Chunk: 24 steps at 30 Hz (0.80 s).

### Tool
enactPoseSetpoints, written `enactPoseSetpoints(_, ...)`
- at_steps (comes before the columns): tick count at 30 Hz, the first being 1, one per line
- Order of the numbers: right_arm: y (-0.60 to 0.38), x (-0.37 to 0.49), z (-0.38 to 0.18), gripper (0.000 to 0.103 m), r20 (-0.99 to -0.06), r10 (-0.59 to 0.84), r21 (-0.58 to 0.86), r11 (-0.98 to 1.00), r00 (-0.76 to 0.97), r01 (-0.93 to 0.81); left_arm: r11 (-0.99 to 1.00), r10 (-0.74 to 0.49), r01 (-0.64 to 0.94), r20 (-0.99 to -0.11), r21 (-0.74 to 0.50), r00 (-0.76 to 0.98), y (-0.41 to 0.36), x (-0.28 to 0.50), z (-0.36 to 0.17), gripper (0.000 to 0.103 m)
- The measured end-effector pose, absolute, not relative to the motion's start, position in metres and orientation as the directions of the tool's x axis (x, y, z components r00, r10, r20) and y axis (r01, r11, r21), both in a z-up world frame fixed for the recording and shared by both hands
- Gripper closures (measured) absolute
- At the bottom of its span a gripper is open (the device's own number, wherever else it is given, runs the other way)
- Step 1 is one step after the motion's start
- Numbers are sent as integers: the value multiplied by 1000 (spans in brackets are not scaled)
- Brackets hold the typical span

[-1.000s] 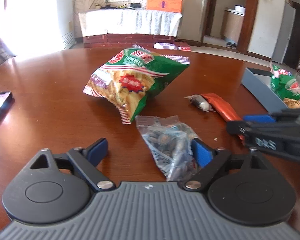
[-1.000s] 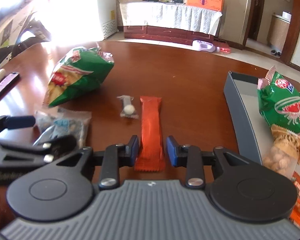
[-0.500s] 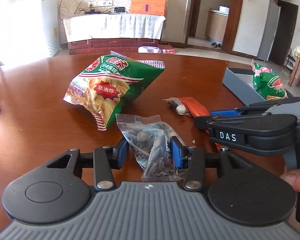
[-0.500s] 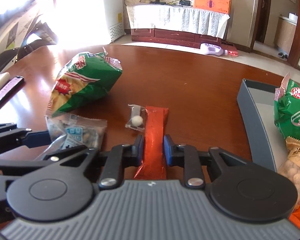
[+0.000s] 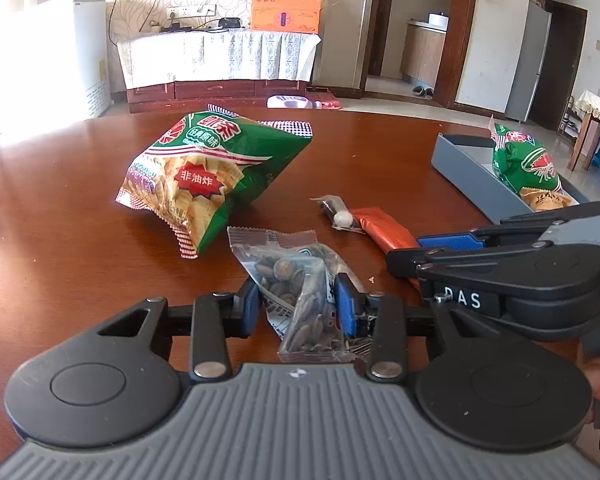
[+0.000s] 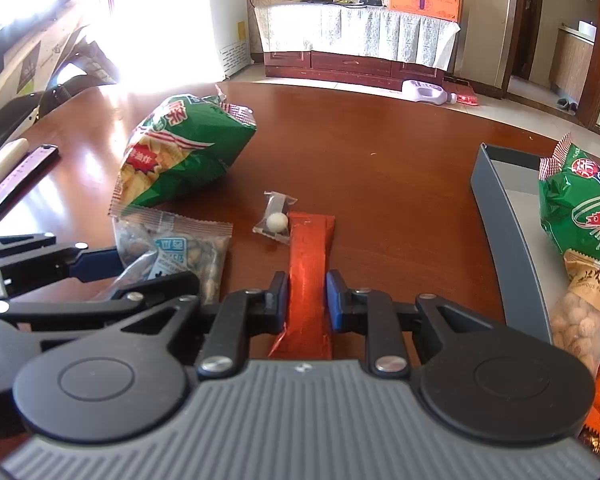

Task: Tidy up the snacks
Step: 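Lift the seed bag with the left tool while the right tool lifts the candy bar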

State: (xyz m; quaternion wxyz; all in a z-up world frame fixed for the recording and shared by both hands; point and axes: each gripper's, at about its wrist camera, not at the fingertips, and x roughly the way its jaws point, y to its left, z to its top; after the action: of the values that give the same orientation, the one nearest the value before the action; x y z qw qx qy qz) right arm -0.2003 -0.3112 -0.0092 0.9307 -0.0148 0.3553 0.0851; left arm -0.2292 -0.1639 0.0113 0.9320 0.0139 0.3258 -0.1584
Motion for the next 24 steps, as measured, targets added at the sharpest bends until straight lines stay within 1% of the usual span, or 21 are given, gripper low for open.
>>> enactPoseSetpoints(11, -308, -223, -4, 79, -650, 145, 26, 985, 746, -168, 960, -249, 274, -608, -53, 754, -159, -243, 14, 60)
enactPoseSetpoints(16, -314, -238, -2, 79, -651, 152, 58, 987, 744, -151, 963, -241, 263, -610, -54, 755, -148, -251, 18, 60)
enactPoseSetpoints(20, -311, -251, -8, 79, -688, 160, 63, 985, 708, -161, 963, -230, 268, -623, -34, 747, -148, -262, 14, 60)
enactPoseSetpoints(24, -308, -254, -10, 77, -690, 135, 34, 987, 711, -154, 966, -222, 256, -621, -36, 752, -146, -265, 13, 59)
